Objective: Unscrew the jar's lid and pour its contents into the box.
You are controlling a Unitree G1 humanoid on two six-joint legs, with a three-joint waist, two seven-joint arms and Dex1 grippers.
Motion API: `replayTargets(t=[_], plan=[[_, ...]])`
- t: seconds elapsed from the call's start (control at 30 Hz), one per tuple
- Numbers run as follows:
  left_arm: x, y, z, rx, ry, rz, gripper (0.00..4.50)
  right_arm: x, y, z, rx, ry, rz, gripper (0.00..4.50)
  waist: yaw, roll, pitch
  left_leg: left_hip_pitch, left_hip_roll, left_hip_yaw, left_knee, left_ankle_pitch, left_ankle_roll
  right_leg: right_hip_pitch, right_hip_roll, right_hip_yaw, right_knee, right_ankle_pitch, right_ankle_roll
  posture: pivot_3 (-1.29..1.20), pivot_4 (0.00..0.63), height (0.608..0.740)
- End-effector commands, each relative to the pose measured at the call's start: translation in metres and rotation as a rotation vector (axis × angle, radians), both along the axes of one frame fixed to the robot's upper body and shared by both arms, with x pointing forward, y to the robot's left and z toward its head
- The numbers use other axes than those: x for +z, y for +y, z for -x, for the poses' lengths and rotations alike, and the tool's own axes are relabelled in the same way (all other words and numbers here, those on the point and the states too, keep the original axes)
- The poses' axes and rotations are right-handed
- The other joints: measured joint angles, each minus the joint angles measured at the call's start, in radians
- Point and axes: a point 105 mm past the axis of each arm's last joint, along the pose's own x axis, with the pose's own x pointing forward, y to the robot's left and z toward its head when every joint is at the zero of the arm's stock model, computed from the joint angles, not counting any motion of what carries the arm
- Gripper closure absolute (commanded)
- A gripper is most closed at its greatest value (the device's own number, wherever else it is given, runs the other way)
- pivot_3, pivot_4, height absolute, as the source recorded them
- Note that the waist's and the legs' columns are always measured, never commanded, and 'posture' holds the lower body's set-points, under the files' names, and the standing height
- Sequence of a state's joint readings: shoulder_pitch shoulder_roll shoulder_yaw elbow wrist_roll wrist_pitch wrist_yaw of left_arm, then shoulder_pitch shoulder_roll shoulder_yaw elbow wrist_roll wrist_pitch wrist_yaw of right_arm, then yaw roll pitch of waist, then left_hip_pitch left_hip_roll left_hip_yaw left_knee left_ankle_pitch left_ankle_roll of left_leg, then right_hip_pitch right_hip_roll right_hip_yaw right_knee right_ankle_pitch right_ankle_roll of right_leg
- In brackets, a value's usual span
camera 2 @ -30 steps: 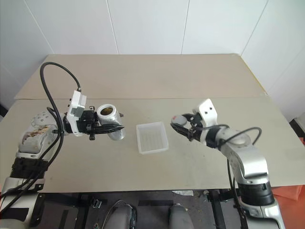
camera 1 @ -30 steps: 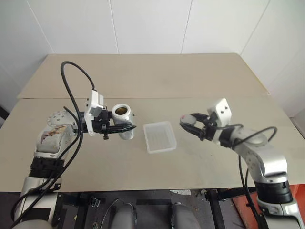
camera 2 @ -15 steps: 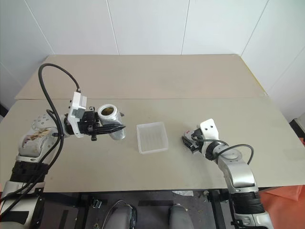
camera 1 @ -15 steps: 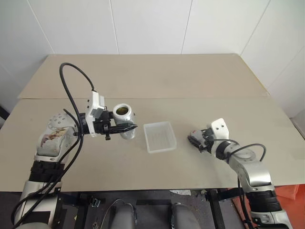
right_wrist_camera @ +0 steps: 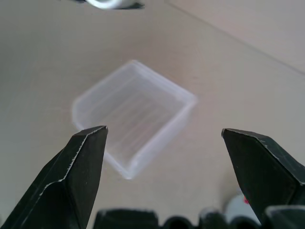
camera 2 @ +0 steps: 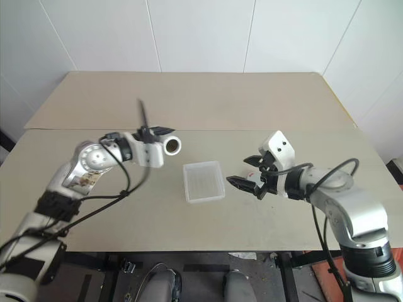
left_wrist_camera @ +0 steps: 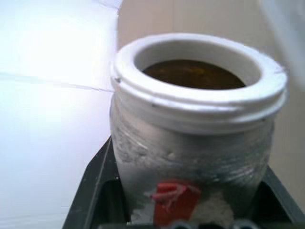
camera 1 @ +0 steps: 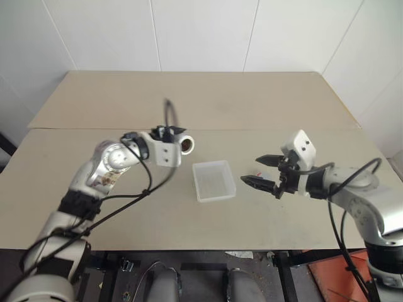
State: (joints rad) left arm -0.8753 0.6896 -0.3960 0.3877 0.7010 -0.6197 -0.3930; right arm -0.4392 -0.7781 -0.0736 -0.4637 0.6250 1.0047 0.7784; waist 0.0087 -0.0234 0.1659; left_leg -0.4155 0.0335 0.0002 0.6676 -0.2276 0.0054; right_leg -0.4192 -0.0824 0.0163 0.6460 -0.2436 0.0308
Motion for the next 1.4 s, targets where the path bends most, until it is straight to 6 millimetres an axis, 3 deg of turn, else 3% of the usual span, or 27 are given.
replayTargets(t=[0.03,0.17,0.33,0.73,0.83,0.93,1.1,1.3,1.4], plan=[[0.004,-0.027,0.001,-0.142,-0.257,-0.163,2.57,0.008,0.011,0.009,0.095,-0.004,0.016,0.04,0.003,0.000,0.000,0.000,0.000,0.000,0.000,0.000,0.000,0.000,0.000,0.000,0.000,0.000,0.000,0.00,0.150,0.740],[0.006,-0.051,-0.002,-0.208,-0.493,-0.307,2.57,0.013,0.013,0.010,0.122,-0.016,0.006,0.04,0.004,0.000,0.000,-0.003,-0.001,0.001,0.001,0.000,0.000,-0.002,-0.001,0.000,0.000,0.000,0.002,0.00,0.150,0.740],[-0.001,-0.074,0.007,-0.315,-0.642,-0.329,2.57,0.019,0.012,0.008,0.109,-0.032,-0.020,0.04,0.002,0.000,0.000,-0.003,-0.001,0.001,0.001,0.000,0.000,-0.003,-0.001,0.000,0.001,0.001,0.002,0.00,0.150,0.740],[-0.005,-0.075,0.007,-0.339,-0.659,-0.292,2.57,0.023,0.014,0.013,0.110,-0.072,-0.030,0.04,0.003,0.000,0.000,-0.004,-0.001,0.000,0.002,0.000,0.000,-0.003,-0.002,0.000,0.001,0.001,0.002,0.00,0.150,0.740],[-0.003,-0.069,0.003,-0.269,-0.545,-0.186,2.57,0.024,0.015,0.012,0.111,-0.079,-0.030,0.04,0.002,0.000,0.000,-0.004,-0.001,0.001,0.002,0.000,0.000,-0.003,-0.002,0.000,0.002,0.001,0.002,0.00,0.150,0.740],[0.008,-0.054,-0.005,-0.125,-0.338,0.055,2.57,0.025,0.015,0.012,0.110,-0.088,-0.031,0.04,0.001,0.000,0.000,-0.003,-0.001,0.000,0.003,0.000,0.000,-0.003,-0.002,-0.001,0.002,0.001,0.002,0.00,0.150,0.740],[0.024,-0.014,-0.018,0.115,0.001,0.472,2.57,0.026,0.013,0.012,0.107,-0.097,-0.030,0.04,-0.003,0.000,0.000,-0.004,0.000,0.000,0.004,0.000,0.000,-0.003,-0.002,-0.001,0.002,0.001,0.002,0.00,0.150,0.740],[0.013,0.024,-0.020,0.291,0.534,1.013,2.57,0.028,0.012,0.010,0.113,-0.111,-0.032,0.04,-0.003,0.000,0.000,-0.004,0.000,0.000,0.008,0.000,0.000,-0.001,-0.002,-0.002,0.003,0.001,0.002,0.00,0.150,0.740],[0.006,0.032,-0.013,0.312,0.713,1.156,2.57,0.028,0.013,0.009,0.117,-0.116,-0.034,0.04,-0.005,0.000,0.000,-0.004,0.000,-0.001,0.009,0.000,0.000,0.000,-0.001,-0.002,0.003,0.001,0.002,0.00,0.150,0.740]])
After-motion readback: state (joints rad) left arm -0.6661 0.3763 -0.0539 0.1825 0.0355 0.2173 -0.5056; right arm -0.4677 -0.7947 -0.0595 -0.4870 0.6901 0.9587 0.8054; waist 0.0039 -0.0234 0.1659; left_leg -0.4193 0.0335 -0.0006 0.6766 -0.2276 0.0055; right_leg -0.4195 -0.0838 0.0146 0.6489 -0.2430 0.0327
